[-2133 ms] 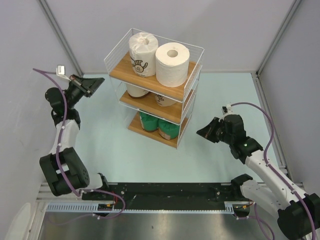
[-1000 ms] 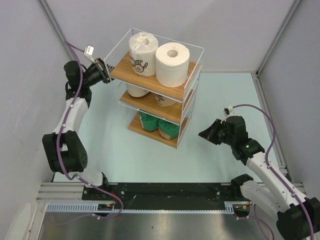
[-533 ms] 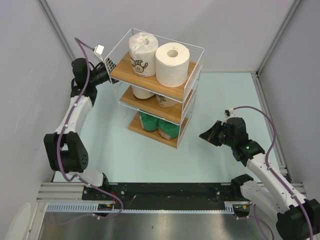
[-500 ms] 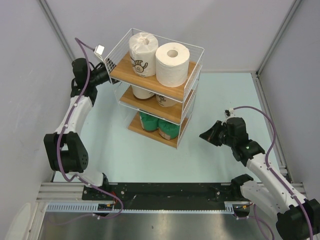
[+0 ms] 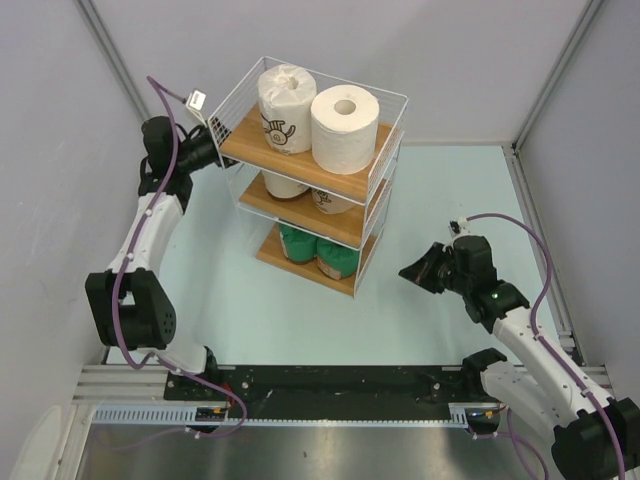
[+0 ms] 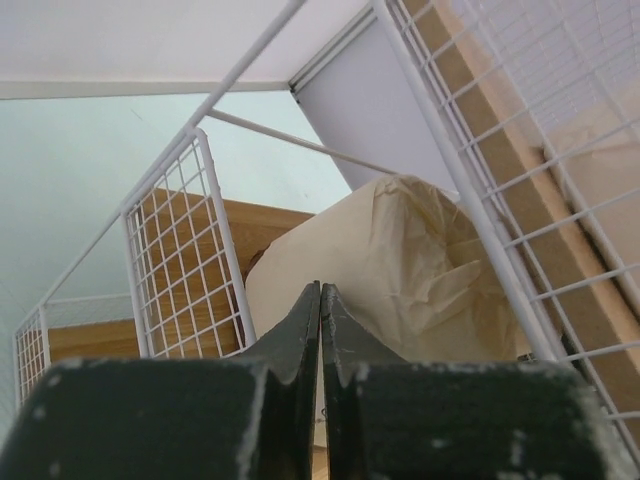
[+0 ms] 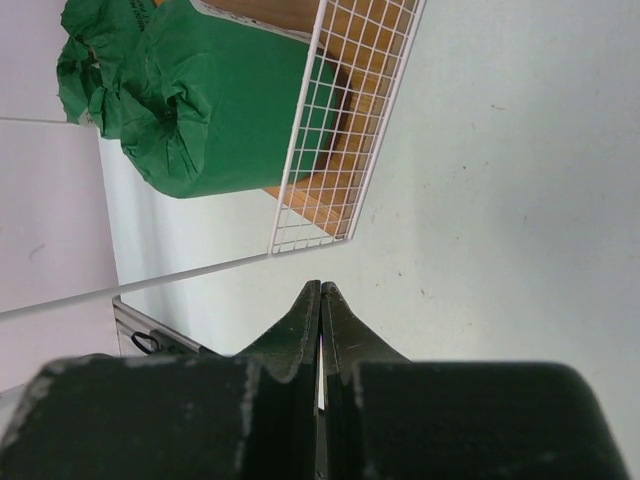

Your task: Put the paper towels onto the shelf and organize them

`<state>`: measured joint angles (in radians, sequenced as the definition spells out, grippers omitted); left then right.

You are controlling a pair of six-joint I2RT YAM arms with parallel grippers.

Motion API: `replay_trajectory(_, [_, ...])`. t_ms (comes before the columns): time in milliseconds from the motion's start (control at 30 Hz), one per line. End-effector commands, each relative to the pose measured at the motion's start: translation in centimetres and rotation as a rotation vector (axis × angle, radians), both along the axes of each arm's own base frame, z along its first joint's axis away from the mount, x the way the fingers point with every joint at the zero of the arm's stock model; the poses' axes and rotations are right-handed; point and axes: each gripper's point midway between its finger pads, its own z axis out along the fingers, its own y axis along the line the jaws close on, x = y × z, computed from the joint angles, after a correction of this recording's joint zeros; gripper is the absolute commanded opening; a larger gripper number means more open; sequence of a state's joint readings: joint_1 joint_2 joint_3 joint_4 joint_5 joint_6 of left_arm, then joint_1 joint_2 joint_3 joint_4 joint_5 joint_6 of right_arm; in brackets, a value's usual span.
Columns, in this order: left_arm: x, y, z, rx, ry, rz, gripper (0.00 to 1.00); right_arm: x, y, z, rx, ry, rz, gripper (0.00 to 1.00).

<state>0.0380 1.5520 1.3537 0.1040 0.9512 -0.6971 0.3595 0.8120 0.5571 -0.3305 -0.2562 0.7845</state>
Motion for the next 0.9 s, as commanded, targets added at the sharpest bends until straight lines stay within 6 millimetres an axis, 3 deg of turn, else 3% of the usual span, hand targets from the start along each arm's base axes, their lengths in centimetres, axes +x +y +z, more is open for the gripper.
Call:
replay_trajectory(0, [-0.2,1.5,5.5,-0.047,-0.123,0.065,0.05,-0.2,0.2,0.6,0.022,-0.023,0.012,0.02])
replay_trajectory(267, [-0.5,4.9,6.3,-0.161,-0.12,0.158,0.04,-0.1,0.2,0.7,0.025,-0.025,0.012,0.02])
replay_trajectory(400, [-1.2,7.8,3.9,-0.152,-0.062,0.298,0.07,0.0,0.2,0.7,0.028,-0.026,0.008,0.02])
replay_trajectory(433, [-2.3,8.2,4.4,-0.137,-0.092,0.315,0.07,-0.2,0.3,1.0,0.037,-0.033,0.015,0.02])
replay_trajectory(467, [-2.7,9.2,4.0,-0.135,-0.082,0.352,0.07,-0.2,0.3,1.2,0.041,-0.037,0.016,0.02])
replay_trajectory(500, [-3.1,9.8,2.2,-0.14,-0.044,0.382,0.07,-0.2,0.2,1.4,0.048,-0.04,0.013,0.02])
replay_trajectory(533, [-4.6,9.9,3.0,-0.138,-0.076,0.397,0.07,-0.3,0.2,1.8,0.06,-0.05,0.017,0.02])
replay_trajectory(633, [-6.4,11.3,1.0,-0.084,-0.051,0.48,0.13,-0.6,-0.2,2.6,0.076,-0.066,0.023,0.02])
replay_trajectory(700, [-8.2,11.5,0.0,0.007,-0.043,0.516,0.21,-0.7,-0.5,3.2,0.073,-0.069,0.026,0.02])
replay_trajectory(800, [-10.3,11.6,-2.1,0.1,0.006,0.547,0.25,-0.7,-1.5,4.1,0.037,-0.089,0.02,0.03])
replay_trajectory(867, [-12.0,11.1,-2.4,0.121,0.004,0.551,0.27,-0.6,-2.3,4.8,0.003,-0.117,0.014,0.06])
